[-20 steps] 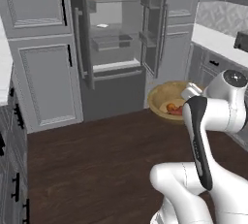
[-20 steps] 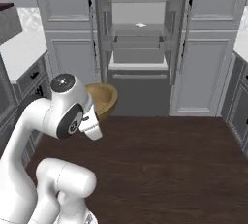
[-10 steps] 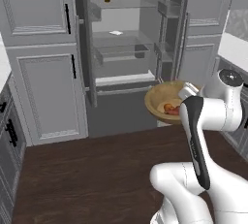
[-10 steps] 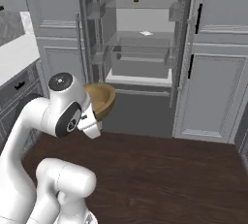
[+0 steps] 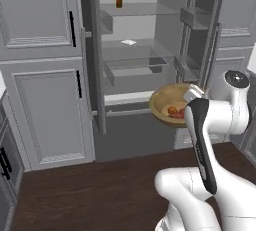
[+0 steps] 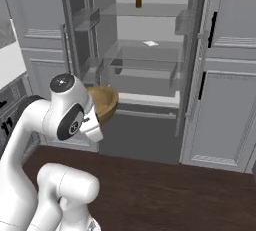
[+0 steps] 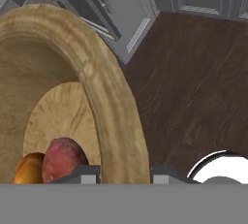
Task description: Pick the chicken drumstick and potato from their plates and place them in the bowl. Then put the bowl in the fridge.
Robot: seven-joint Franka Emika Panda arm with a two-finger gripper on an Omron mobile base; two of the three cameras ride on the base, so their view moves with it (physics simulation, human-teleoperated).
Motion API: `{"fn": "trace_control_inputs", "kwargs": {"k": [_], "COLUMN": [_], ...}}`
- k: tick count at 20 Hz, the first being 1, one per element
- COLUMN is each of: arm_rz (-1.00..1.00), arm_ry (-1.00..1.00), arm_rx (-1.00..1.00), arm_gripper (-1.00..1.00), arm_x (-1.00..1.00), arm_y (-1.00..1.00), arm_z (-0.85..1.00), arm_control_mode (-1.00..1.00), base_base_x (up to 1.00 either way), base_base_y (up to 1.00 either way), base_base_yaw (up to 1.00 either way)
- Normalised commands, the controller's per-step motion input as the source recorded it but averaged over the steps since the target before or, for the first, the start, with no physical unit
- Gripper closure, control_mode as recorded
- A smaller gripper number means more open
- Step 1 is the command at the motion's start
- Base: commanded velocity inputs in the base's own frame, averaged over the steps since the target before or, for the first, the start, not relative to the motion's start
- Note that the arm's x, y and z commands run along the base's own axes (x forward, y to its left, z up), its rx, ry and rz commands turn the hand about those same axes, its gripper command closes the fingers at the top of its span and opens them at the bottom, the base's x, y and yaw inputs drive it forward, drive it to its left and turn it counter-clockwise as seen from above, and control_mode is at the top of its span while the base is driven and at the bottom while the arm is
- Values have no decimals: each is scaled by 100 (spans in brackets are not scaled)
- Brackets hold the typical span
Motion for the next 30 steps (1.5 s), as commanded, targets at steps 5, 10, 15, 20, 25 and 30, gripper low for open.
{"fn": "trace_control_inputs", "kwargs": {"k": [5,10,15,20,25,30], "arm_rz": [0,0,0,0,0,0], "arm_ry": [0,0,0,0,-5,-15], "arm_rx": [0,0,0,0,0,0], "arm_gripper": [100,100,100,100,100,100], "arm_x": [0,0,0,0,30,83], "arm_y": [0,0,0,0,4,30], "arm_z": [0,0,0,0,0,-20], "arm_control_mode": [100,100,100,100,-100,-100], "base_base_x": [84,100,100,100,58,0], "base_base_y": [-53,-53,-8,3,0,0], "base_base_yaw": [2,2,0,0,0,0]}}
